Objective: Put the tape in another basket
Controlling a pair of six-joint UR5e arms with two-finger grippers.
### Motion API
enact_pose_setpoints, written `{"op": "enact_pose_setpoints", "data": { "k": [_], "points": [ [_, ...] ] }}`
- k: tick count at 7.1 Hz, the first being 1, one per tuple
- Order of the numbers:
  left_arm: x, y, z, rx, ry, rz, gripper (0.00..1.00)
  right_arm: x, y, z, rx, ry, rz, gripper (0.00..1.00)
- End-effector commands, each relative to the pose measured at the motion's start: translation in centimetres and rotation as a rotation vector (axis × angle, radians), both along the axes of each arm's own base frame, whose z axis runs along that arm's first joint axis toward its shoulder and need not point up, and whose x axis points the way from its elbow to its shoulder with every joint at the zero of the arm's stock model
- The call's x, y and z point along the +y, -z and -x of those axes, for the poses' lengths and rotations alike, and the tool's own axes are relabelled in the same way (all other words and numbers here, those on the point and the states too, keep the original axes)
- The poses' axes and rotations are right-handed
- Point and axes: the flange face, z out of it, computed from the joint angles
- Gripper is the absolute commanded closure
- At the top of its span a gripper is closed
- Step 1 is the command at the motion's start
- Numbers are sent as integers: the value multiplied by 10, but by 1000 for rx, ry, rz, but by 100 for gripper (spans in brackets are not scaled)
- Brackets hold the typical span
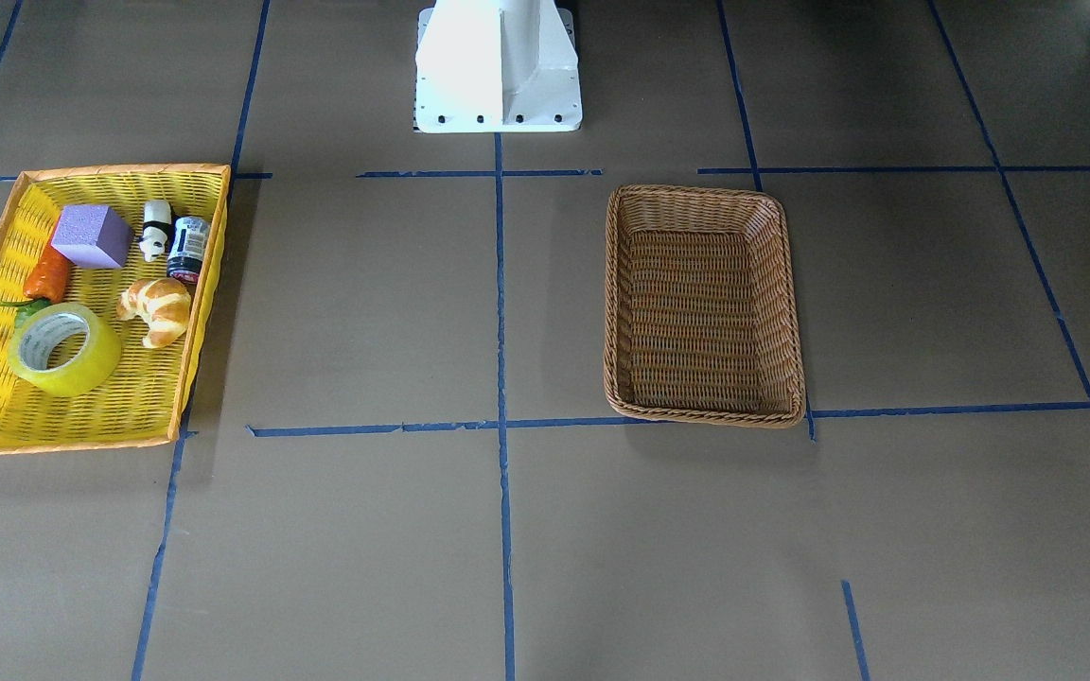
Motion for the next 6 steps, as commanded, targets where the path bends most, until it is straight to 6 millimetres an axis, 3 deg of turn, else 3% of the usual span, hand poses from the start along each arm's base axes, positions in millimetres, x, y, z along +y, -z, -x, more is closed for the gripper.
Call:
{"op": "enact_pose_setpoints", "data": {
  "k": [1, 6],
  "points": [
    [0, -4, 0, 2, 1, 7, 0, 11, 8, -1, 11, 2, -14, 0],
    [0, -1, -1, 12, 0, 5, 0, 12, 6, 0, 4, 2, -23, 0]
  ]
}}
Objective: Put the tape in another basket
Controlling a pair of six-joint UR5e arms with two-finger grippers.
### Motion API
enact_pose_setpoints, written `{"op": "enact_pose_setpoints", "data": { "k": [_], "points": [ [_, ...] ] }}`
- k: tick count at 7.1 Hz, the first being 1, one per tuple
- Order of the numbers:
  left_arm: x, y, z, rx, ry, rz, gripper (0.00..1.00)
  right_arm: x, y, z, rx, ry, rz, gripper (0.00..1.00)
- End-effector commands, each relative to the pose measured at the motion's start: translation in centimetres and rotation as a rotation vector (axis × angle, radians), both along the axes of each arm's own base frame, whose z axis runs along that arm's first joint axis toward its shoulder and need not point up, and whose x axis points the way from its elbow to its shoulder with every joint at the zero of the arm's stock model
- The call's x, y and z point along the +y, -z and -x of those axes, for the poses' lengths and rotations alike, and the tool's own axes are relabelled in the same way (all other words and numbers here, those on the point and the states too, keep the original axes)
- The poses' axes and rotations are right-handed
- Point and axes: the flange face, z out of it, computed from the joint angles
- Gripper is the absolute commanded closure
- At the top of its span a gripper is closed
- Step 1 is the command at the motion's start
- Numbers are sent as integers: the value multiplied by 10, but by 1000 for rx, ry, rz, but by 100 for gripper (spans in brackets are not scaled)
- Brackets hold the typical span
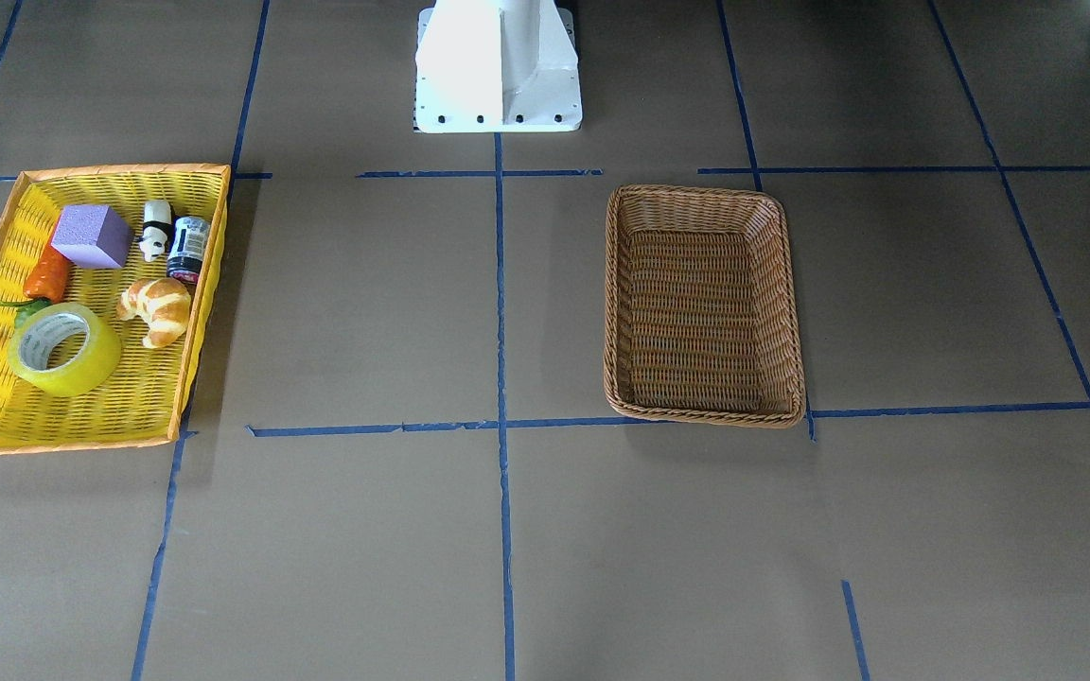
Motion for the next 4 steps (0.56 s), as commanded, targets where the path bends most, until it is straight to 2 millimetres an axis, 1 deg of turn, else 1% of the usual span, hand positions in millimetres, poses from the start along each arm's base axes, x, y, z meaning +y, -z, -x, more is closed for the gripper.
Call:
{"op": "enact_pose_setpoints", "data": {
  "k": [1, 2, 4],
  "points": [
    [0, 1, -3, 50, 4, 6, 0, -2, 0, 0, -4, 4, -29, 0],
    [0, 2, -3, 53, 4, 4, 0, -1, -4, 1, -5, 3, -22, 0],
    [1, 1, -3, 53, 5, 7, 0, -6, 1, 1, -8, -1, -28, 0]
  ]
}}
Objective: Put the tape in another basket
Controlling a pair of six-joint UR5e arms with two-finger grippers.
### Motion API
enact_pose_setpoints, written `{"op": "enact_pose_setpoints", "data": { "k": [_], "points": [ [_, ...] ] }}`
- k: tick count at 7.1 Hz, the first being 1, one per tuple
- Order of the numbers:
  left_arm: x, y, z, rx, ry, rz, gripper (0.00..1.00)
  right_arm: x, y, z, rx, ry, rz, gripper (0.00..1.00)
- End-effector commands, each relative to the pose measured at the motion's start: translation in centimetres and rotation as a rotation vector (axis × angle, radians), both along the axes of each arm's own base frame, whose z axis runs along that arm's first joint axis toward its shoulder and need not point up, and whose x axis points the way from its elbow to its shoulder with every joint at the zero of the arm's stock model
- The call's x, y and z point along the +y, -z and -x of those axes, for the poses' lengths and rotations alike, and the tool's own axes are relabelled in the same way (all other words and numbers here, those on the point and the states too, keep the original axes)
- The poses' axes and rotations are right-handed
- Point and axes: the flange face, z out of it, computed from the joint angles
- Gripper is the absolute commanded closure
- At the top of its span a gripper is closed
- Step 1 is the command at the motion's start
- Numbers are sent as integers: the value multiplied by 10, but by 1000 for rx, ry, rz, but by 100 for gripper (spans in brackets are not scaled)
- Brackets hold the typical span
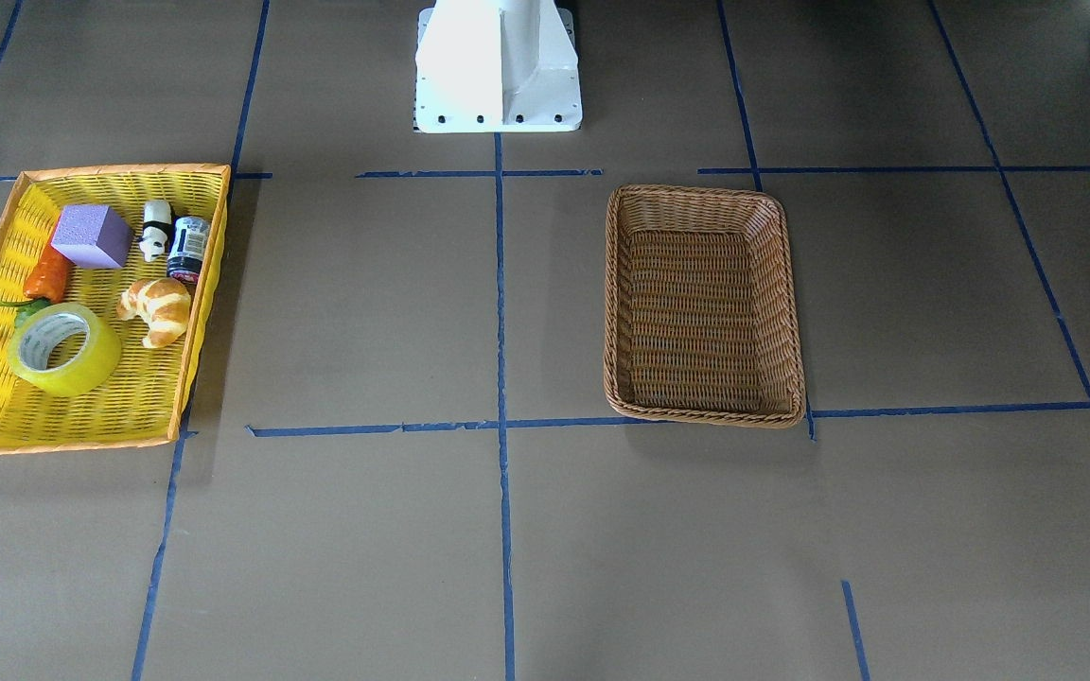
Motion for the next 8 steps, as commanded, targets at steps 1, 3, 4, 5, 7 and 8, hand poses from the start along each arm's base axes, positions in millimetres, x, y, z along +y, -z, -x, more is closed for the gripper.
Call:
{"op": "enact_pose_setpoints", "data": {
  "k": [1, 3, 4, 5, 7, 8],
  "points": [
    [0, -1, 0, 3, 0, 0, 0, -6, 3, 2, 2, 4, -9, 0],
    [1, -4, 0, 4, -4, 0, 0, -18, 13, 11, 0, -23, 17, 0],
    [1, -5, 0, 6, -5, 1, 0, -29, 22, 16, -3, -27, 12, 0],
    [1, -5, 0, 6, -2, 2, 0, -38, 35, 24, -17, -13, -12, 0],
    [1, -5, 0, 6, -2, 2, 0, -83, 73, 76, -44, 61, -75, 2],
    [1, -5, 0, 6, -2, 3, 0, -100, 92, 114, -32, 64, -44, 2]
  ]
}}
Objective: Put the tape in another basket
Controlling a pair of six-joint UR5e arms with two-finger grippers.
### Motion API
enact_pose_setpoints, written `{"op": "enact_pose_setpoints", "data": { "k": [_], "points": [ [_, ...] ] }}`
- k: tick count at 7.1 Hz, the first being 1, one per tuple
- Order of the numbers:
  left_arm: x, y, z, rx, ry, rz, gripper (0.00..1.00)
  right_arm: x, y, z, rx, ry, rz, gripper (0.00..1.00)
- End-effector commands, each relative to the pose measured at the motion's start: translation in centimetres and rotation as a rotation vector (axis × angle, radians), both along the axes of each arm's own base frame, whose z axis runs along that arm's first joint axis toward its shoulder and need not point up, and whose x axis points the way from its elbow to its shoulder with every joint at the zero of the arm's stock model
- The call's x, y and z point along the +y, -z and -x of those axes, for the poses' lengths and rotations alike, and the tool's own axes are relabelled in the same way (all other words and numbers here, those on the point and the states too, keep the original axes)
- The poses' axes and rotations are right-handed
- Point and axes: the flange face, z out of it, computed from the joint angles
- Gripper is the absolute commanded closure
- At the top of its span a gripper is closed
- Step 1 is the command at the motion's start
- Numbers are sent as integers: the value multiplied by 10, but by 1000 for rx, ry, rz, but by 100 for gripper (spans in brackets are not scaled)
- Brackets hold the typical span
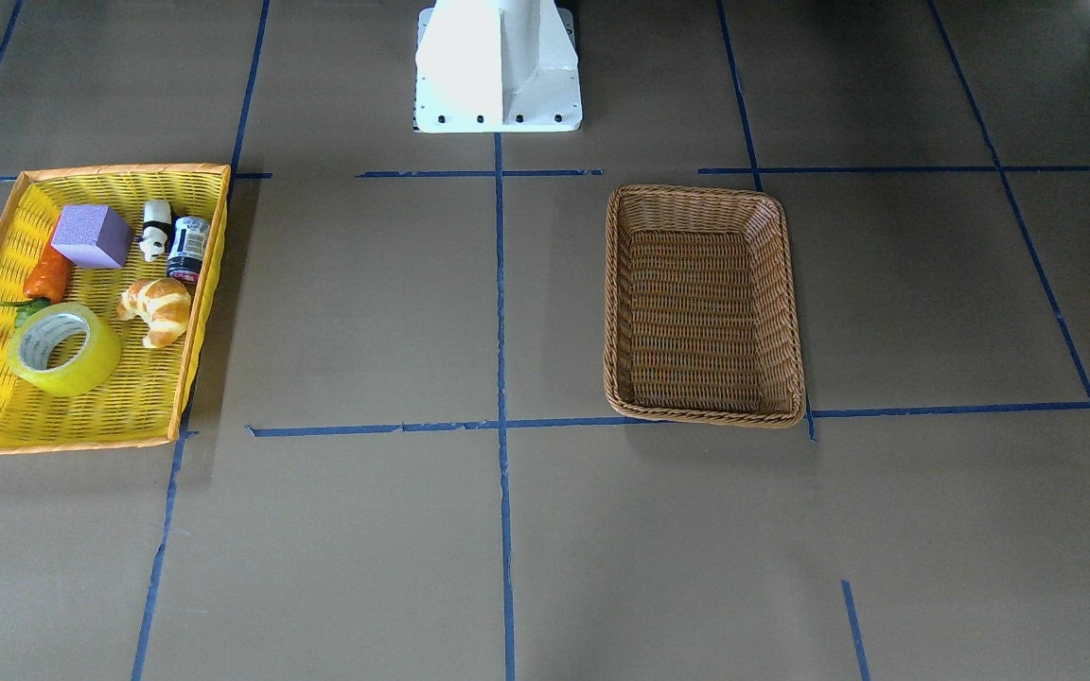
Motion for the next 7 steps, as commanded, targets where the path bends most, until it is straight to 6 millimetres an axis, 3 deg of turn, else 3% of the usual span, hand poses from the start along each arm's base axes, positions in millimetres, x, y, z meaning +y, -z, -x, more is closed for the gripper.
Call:
{"op": "enact_pose_setpoints", "data": {
  "k": [1, 2, 3, 4, 5, 7],
  "points": [
    [0, -1, 0, 0, 1, 2, 0, -40, 44, 78, 27, 4, 32, 2],
    [0, -3, 0, 0, 0, 6, 0, -54, 47, 101, 52, -4, 50, 2],
    [0, -3, 0, 0, 0, 4, 0, -68, 25, 110, 43, 0, 29, 2],
    [0, 0, 0, 0, -1, 1, 0, -74, 1, 131, 16, -5, 0, 2],
    [0, 2, -1, 1, -1, -4, 0, -76, 11, 153, -26, -74, 39, 3],
    [-1, 1, -1, 1, -1, -4, 0, -72, 12, 168, -8, -87, 21, 9]
  ]
}}
